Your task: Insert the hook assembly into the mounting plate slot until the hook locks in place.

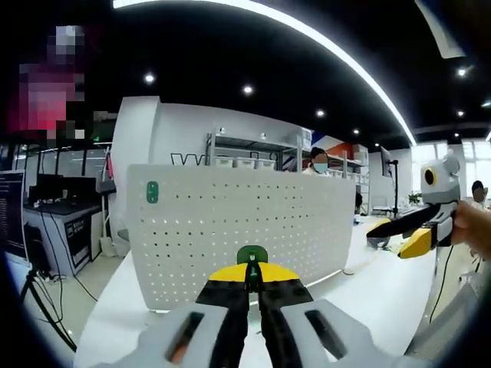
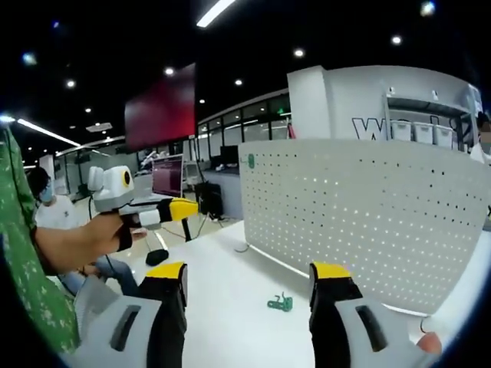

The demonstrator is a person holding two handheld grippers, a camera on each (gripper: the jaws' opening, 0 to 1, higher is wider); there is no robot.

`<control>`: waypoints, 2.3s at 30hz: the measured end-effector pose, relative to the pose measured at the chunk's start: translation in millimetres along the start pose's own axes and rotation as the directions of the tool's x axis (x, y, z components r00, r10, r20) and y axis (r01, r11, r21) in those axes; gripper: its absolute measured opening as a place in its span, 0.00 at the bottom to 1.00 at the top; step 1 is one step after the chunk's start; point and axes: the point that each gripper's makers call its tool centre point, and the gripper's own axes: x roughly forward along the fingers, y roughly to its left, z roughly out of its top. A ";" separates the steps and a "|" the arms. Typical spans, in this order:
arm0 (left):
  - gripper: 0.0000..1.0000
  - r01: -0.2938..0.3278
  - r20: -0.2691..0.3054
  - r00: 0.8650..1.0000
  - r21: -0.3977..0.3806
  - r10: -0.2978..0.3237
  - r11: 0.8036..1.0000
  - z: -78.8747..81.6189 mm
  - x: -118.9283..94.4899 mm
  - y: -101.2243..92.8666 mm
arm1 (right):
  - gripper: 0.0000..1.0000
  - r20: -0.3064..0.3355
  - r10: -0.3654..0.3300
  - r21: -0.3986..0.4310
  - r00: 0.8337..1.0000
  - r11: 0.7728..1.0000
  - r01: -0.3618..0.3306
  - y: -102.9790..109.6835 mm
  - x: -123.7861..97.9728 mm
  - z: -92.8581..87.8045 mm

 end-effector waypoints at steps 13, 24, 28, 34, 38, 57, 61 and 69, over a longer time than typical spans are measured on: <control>0.03 -0.067 0.047 0.997 0.000 0.067 0.998 25.5 20.2 22.2 | 0.87 0.027 -0.013 -0.008 1.000 1.000 0.013 -2.6 -1.8 0.2; 0.03 -0.147 0.134 0.980 -0.001 0.146 0.989 65.5 51.8 56.7 | 0.89 0.038 -0.008 0.007 0.999 1.000 0.007 -11.5 3.0 1.5; 0.03 -0.158 0.148 0.976 -0.002 0.157 0.987 72.7 63.3 63.3 | 0.90 0.035 -0.011 0.011 0.999 1.000 0.011 -15.4 3.6 2.0; 0.03 -0.174 0.155 0.973 0.001 0.171 0.985 76.4 77.5 71.9 | 0.90 0.031 -0.008 0.012 0.999 1.000 0.007 -16.7 6.6 1.5; 0.03 -0.183 0.164 0.970 0.000 0.181 0.983 80.9 87.1 77.6 | 0.90 0.030 -0.011 0.017 1.000 1.000 0.011 -19.4 7.8 0.9; 0.03 -0.238 0.180 0.958 0.078 0.221 0.968 89.7 135.6 98.2 | 0.89 0.019 -0.038 0.034 0.999 0.999 0.037 -36.7 8.9 -1.9; 0.03 -0.259 0.179 0.954 0.080 0.241 0.963 86.4 143.3 103.7 | 0.89 0.016 -0.042 0.037 0.999 0.998 0.041 -38.7 9.2 -2.7; 0.03 -0.291 0.182 0.944 0.065 0.275 0.955 84.4 151.7 115.6 | 0.88 0.009 -0.052 0.041 0.999 0.998 0.051 -43.2 8.1 -4.7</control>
